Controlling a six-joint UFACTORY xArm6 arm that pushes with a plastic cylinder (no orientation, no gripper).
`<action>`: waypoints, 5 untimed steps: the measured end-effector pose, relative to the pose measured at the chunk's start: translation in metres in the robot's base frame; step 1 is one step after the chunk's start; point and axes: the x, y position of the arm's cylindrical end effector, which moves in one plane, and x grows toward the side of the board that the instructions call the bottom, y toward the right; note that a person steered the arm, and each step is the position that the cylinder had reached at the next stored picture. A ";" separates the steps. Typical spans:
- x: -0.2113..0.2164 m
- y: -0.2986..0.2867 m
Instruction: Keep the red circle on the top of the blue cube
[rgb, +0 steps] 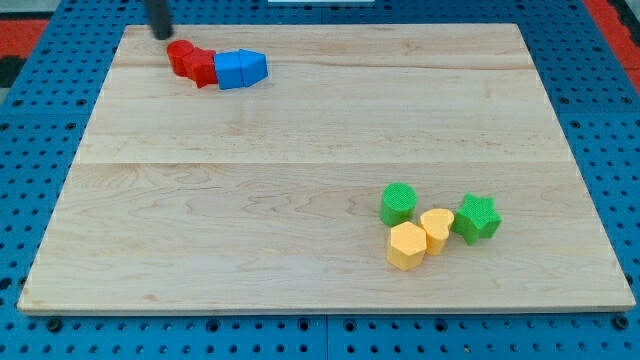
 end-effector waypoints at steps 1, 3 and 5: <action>0.036 -0.029; 0.080 -0.029; 0.076 0.033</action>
